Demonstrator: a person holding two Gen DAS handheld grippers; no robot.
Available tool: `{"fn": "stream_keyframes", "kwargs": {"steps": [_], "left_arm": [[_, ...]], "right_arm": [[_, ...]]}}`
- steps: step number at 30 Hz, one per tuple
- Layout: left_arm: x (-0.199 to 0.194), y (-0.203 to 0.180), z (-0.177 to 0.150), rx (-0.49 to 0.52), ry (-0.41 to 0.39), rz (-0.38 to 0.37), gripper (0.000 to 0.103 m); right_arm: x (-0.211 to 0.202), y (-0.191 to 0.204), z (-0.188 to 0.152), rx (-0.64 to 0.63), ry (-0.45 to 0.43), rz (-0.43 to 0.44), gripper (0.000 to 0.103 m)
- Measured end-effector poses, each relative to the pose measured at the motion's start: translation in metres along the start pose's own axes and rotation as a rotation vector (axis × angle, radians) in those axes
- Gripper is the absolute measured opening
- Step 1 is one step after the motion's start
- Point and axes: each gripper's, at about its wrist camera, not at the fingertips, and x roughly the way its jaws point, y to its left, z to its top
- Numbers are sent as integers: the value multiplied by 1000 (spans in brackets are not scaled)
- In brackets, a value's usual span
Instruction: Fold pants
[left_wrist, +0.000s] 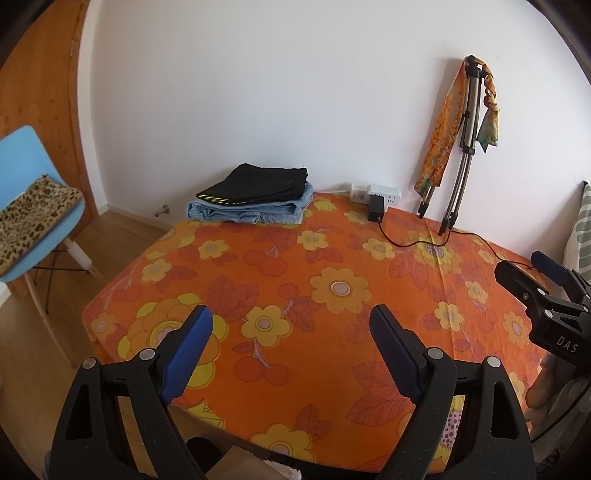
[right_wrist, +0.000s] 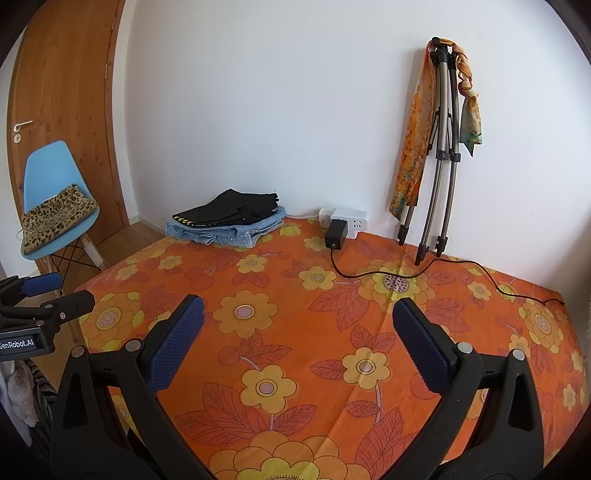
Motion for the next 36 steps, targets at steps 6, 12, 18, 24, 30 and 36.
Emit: {"fn": "stream_keyframes", "kwargs": {"steps": [6,12,18,24,30,36], "left_arm": [[-1,0,0,0,-5,3,87],[-2,1,1,-4,-5,4,87],[-4,2,1,-4,-8,4,87],[-4,1,2,-3,-8,2,87],[-4,1,2,-5,-8,5,87],[-3,2,1,-6,-6,5,87]], "right_arm": [[-1,0,0,0,0,-3,103],[0,1,0,-4,1,-4,103],[-1,1,1,-2,2,-2,103],[-1,0,0,-3,2,-2,103],[-1,0,0,-5,3,2,103],[-2,-1,-2,-7,4,2,103]]}}
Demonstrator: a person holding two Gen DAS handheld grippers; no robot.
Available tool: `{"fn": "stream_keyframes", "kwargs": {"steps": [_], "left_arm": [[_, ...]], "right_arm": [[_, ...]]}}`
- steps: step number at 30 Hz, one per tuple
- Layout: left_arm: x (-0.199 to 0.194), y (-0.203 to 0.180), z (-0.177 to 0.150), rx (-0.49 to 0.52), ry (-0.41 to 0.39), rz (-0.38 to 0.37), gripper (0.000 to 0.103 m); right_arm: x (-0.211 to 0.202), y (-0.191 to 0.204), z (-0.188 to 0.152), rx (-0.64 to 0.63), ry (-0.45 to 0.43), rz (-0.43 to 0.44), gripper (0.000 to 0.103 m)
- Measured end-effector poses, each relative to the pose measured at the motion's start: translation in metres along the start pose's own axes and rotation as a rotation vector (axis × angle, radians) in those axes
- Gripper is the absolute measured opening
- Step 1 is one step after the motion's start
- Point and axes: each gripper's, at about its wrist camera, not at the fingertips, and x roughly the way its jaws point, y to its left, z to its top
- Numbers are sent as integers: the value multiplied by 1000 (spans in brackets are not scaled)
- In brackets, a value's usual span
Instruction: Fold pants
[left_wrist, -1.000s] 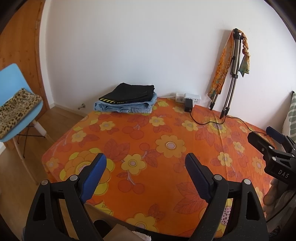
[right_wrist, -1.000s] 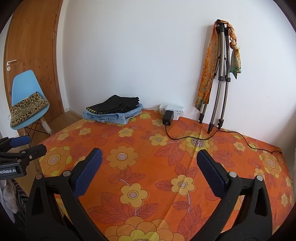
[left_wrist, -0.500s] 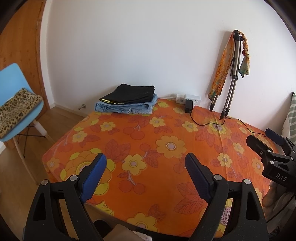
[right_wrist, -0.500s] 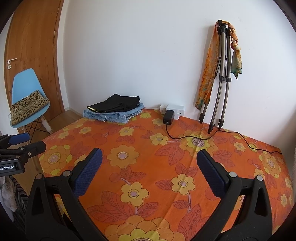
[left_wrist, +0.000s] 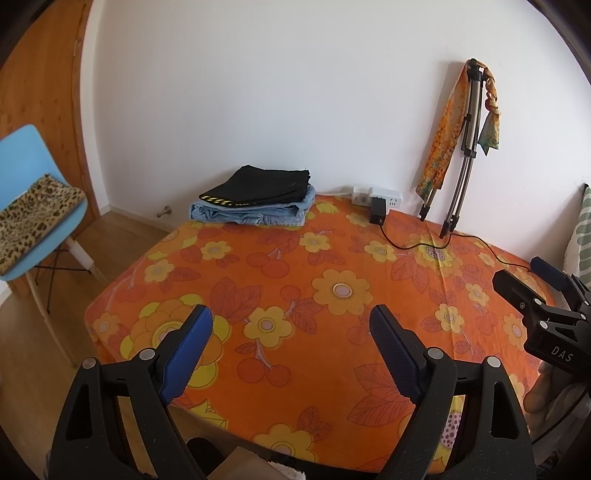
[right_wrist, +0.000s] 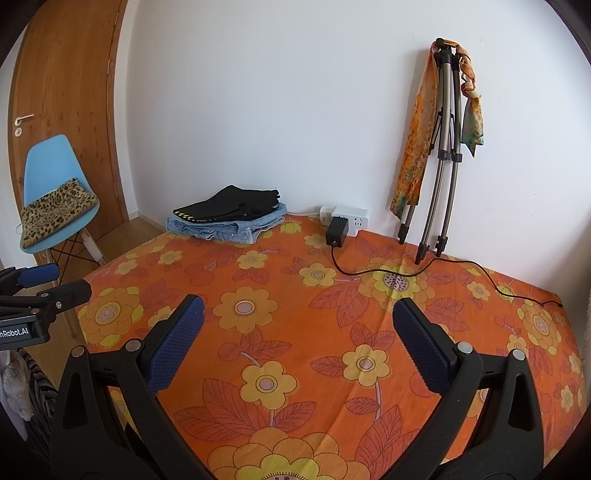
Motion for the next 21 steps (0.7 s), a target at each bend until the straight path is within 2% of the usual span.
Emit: {"fn": "stream_keyframes", "kwargs": {"steps": [21], "left_arm": [[5,2,-3,-3,-2,-3,87]], "right_arm": [[2,-3,-4,-6,11,-2,103]]}}
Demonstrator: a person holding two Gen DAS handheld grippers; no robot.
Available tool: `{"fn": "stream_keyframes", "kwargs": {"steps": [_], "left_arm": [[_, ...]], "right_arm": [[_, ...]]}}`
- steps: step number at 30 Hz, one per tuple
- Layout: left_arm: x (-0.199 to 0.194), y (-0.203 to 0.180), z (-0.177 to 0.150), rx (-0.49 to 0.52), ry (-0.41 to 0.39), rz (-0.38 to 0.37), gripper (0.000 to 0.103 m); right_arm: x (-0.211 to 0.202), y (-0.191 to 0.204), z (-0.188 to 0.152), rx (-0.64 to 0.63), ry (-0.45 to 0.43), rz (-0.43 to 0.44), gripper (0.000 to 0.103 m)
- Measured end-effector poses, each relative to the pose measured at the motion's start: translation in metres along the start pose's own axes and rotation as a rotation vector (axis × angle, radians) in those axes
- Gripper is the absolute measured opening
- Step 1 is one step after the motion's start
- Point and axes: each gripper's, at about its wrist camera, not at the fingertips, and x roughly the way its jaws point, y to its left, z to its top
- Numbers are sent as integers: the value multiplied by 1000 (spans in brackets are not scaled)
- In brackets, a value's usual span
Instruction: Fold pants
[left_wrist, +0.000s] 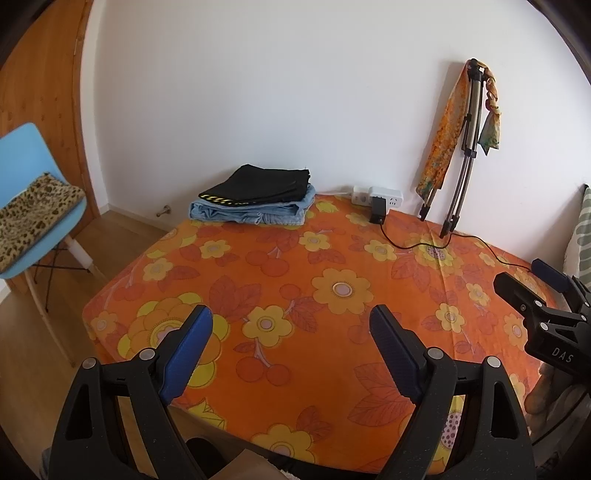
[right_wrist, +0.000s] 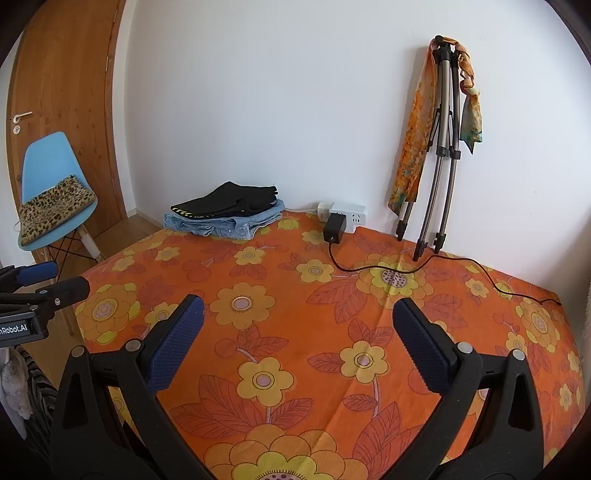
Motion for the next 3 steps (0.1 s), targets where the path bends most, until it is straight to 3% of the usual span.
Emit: {"fn": "stream_keyframes", "kwargs": {"steps": [3], "left_arm": [[2,1,0,-9,9,-10,87]], "right_arm": [[0,-1,0,1,1,1,103]]}}
